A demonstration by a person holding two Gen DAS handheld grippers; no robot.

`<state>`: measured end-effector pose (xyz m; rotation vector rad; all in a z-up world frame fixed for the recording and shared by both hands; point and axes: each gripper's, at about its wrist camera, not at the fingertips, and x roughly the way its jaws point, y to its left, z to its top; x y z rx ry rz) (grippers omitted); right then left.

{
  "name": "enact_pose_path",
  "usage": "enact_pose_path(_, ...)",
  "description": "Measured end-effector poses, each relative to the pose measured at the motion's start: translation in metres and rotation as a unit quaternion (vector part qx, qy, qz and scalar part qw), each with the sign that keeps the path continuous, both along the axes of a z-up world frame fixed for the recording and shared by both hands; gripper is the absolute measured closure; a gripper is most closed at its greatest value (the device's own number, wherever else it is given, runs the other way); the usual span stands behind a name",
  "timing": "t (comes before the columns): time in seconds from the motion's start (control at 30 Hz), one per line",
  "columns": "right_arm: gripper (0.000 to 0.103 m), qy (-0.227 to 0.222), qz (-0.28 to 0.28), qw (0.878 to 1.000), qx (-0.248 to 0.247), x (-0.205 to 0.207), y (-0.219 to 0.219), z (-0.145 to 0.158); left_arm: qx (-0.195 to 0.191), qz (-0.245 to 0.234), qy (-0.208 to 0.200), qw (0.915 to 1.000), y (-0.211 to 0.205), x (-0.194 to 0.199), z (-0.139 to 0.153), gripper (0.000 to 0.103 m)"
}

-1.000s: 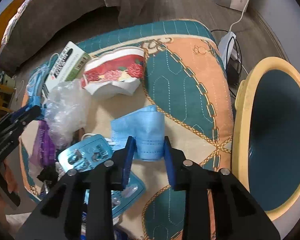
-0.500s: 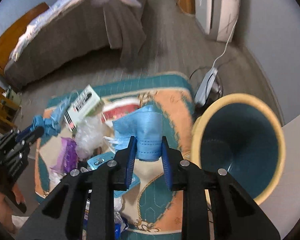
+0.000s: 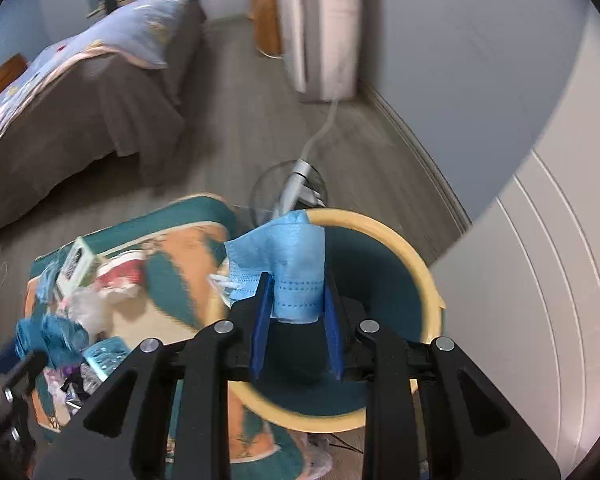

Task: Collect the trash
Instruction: 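Carry both items over the bin and open both tools to drop them, then grasp the blue mask with the left tool while the right tool grasps the paper cup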

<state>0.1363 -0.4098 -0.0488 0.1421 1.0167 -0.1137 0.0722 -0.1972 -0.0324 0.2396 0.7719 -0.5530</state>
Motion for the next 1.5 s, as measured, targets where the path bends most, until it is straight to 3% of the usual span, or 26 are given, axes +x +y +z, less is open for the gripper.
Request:
enact_pose_path(0.27,0.079,0.028,-0.035,0.999,-0.004,-0.002,-0.051,-0.025,-0.014,-0.040,0.062,0.9971,-0.061,0.016,-0.027,0.082)
enact_pose_path(0.4,0.078,0.052,-0.059,0.997,0.008,-0.003,-0.075,-0.041,-0.023,-0.048,0.074,0.9958,-0.079,0.020,-0.035,0.082)
enact_pose_path(0.57,0.077,0.058,-0.067,0.996,0.007,-0.005,-0.079,-0.047,-0.009,-0.069,0.068,0.9953,-0.105,0.026,-0.040,0.081)
enact_pose_path(0.63,0.069,0.054,-0.069,0.996,0.005,-0.003,-0.077,-0.046,-0.011,-0.067,0.064,0.9956,-0.109,0.029,-0.039,0.073)
enact_pose_path(0.7,0.057,0.048,-0.072,0.996,0.008,-0.002,-0.075,-0.043,-0.011,-0.059,0.053,0.9968,-0.110,0.031,-0.037,0.043)
enact_pose_path(0.77,0.046,0.042,-0.071,0.997,0.012,-0.002,-0.073,-0.040,-0.020,-0.056,0.043,0.9973,-0.104,0.031,-0.032,0.032)
enact_pose_path(0.87,0.036,0.038,-0.060,0.997,0.020,0.001,-0.066,-0.036,-0.023,-0.046,0.041,0.9979,-0.094,0.033,-0.032,0.031)
enact_pose_path(0.93,0.023,0.036,-0.054,0.997,0.028,0.002,-0.060,-0.034,-0.025,-0.038,0.043,0.9980,-0.087,0.033,-0.034,0.028)
enact_pose_path(1.03,0.012,0.025,-0.044,0.998,0.035,0.005,-0.048,-0.025,-0.016,-0.026,0.038,0.9988,-0.076,0.030,-0.031,0.022)
enact_pose_path(1.1,0.007,0.018,-0.035,0.999,0.038,0.007,-0.039,-0.018,-0.009,-0.012,0.027,0.9995,-0.064,0.029,-0.024,0.015)
enact_pose_path(1.23,0.006,0.016,-0.020,0.999,0.033,0.011,-0.016,-0.009,-0.015,0.017,0.020,0.9995,-0.036,0.031,-0.009,0.012)
enact_pose_path(1.4,0.006,0.004,-0.030,0.998,0.058,0.015,0.015,0.003,0.023,0.046,-0.008,0.9986,0.004,0.031,0.012,0.008)
enact_pose_path(1.5,0.006,-0.001,-0.009,0.998,0.058,0.018,0.039,0.006,0.030,0.079,-0.016,0.9963,0.038,0.036,0.023,0.007)
